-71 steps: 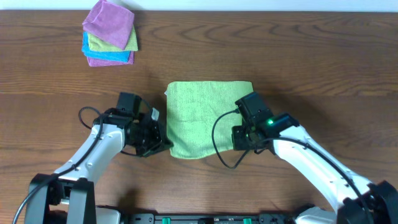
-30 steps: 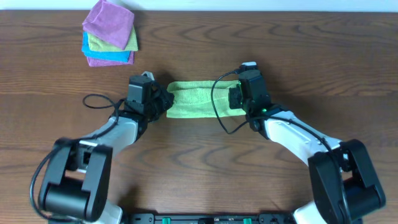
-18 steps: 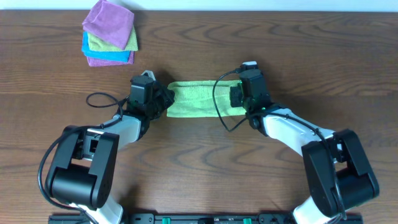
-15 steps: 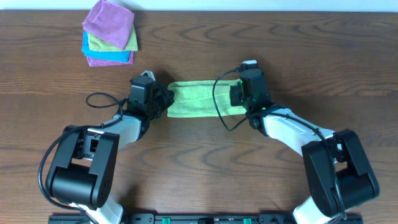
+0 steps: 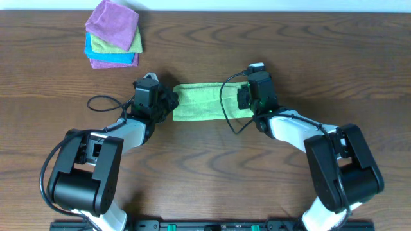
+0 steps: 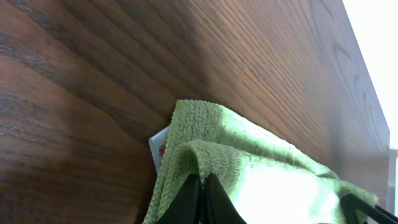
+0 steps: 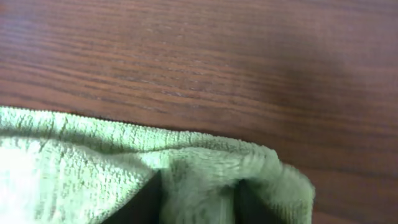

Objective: Fold the cloth

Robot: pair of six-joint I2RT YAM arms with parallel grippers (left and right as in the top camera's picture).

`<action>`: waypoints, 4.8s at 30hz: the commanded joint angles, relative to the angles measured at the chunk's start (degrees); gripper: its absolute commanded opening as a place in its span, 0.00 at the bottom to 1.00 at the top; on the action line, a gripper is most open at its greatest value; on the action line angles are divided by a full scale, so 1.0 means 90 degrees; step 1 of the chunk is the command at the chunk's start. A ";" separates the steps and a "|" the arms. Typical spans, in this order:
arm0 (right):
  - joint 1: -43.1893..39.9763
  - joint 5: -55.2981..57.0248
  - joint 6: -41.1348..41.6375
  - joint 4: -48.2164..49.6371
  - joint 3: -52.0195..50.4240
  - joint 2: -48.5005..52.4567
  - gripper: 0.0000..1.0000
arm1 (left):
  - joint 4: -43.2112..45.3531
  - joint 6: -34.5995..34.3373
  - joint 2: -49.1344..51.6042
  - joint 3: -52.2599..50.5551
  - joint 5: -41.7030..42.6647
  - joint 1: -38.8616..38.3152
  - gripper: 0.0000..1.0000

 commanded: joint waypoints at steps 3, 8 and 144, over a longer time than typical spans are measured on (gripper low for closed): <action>-0.0058 0.0053 -0.0102 -0.0027 -0.0010 -0.0002 0.66 | 0.0046 0.0180 0.0070 0.0019 -0.0223 0.0022 0.23; -0.0056 0.0051 -0.0046 -0.0342 -0.0010 -0.0527 0.74 | 0.0041 0.0301 -0.0180 0.0024 -0.0073 0.0027 0.63; 0.1622 -0.1081 0.1994 -0.1088 0.0483 -0.1258 0.01 | -0.1039 0.1112 -0.0860 0.0104 -0.0520 -0.0226 0.06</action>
